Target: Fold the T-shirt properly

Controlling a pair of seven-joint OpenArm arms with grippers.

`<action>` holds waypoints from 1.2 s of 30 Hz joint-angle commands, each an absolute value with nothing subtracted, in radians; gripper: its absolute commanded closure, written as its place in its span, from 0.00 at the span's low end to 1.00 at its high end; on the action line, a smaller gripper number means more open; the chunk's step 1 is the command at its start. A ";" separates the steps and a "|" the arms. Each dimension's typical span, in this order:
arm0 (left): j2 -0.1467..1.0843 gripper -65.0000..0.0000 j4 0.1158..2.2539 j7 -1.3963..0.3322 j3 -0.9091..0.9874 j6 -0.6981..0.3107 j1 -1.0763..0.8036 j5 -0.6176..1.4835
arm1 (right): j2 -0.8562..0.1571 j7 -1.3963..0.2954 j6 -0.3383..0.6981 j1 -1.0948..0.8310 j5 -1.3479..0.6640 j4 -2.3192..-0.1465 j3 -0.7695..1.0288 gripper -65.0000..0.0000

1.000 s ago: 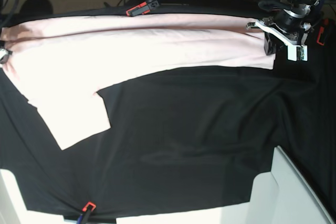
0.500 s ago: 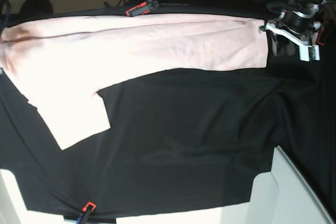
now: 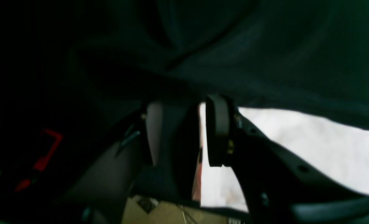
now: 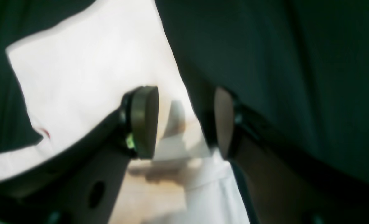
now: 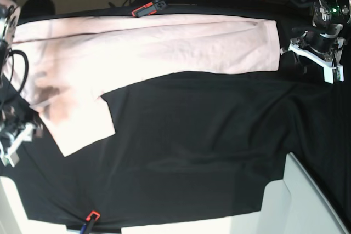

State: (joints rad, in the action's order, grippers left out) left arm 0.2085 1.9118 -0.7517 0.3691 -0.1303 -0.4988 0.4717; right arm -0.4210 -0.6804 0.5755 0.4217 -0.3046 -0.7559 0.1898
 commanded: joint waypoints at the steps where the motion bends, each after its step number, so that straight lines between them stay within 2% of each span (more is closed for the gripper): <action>1: 0.220 0.63 1.928 -0.728 0.377 -0.127 -0.492 0.475 | -0.446 -0.650 0.578 0.483 -0.311 -0.725 0.159 0.50; 6: 0.220 0.63 1.926 -0.730 0.377 -0.127 -0.495 0.475 | -0.450 -0.536 0.578 0.621 -0.311 -0.533 0.022 0.18; 7: 0.220 0.63 1.926 -0.730 0.377 -0.127 -0.495 0.475 | -0.449 -0.515 0.578 0.638 -0.311 -0.504 0.008 0.17; 12: 0.220 0.63 1.926 -0.730 0.377 -0.127 -0.498 0.475 | -0.414 -0.414 0.578 0.731 -0.312 -0.308 -0.028 0.17; 18: 0.220 0.63 1.928 -0.730 0.378 -0.127 -0.503 0.476 | -0.392 -0.326 0.561 0.727 -0.314 -0.153 -0.021 0.17; 23: 0.220 0.63 1.929 -0.727 0.378 -0.127 -0.515 0.476 | -0.401 -0.252 0.446 0.659 -0.314 -0.147 -0.030 0.17; 27: 0.220 0.63 1.929 -0.728 0.378 -0.127 -0.515 0.478 | -0.432 -0.248 0.446 0.645 -0.312 -0.147 -0.030 0.17; 33: 0.219 0.63 1.929 -0.728 0.377 -0.127 -0.515 0.479 | -0.417 -0.278 0.447 0.625 -0.312 -0.145 -0.028 0.18; 36: 0.219 0.63 1.929 -0.728 0.377 -0.127 -0.515 0.479 | -0.378 -0.282 0.447 0.622 -0.312 -0.147 -0.030 0.27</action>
